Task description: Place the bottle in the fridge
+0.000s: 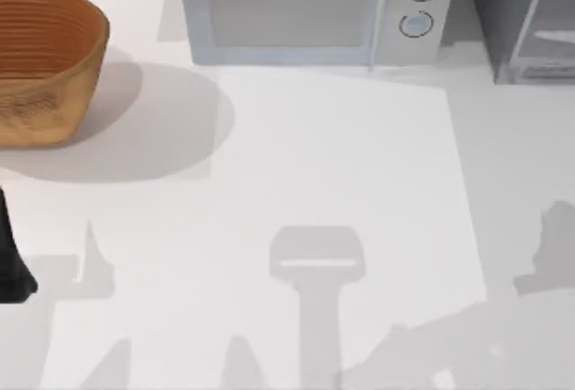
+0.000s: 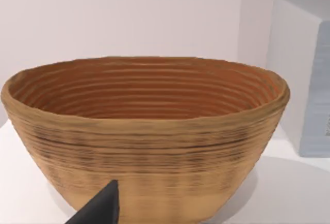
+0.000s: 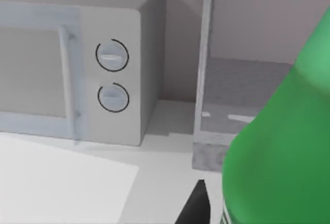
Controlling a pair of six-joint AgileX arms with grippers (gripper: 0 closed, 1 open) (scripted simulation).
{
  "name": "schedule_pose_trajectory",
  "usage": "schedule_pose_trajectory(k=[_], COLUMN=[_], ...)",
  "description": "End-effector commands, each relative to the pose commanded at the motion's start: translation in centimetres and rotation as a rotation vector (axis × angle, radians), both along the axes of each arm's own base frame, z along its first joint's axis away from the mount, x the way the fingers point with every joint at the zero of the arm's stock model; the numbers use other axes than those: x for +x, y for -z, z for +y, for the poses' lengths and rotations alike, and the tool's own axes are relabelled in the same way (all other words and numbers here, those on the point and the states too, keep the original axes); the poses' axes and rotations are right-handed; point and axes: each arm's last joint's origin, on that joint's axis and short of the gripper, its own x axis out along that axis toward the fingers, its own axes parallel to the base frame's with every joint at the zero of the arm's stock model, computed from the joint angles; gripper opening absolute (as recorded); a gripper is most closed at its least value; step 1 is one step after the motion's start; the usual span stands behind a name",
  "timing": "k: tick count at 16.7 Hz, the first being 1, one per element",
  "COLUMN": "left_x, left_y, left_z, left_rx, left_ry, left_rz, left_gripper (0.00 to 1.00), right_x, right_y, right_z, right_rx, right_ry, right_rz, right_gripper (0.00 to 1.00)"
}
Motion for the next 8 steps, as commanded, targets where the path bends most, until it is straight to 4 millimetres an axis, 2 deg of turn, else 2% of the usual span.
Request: schedule_pose_trajectory(k=[4, 8], left_x=[0.0, 0.0], left_y=[0.0, 0.0], left_z=[0.0, 0.0], left_rx=[0.0, 0.0], left_ry=[0.0, 0.0], left_rz=[0.0, 0.0], left_gripper=[1.0, 1.0], right_x=[-1.4, -1.8], right_y=[0.7, 0.9], right_z=[-0.3, -0.3], right_rx=[0.025, 0.033], right_ry=[0.109, 0.142], right_rz=[-0.03, -0.037], right_gripper=[0.01, 0.01])
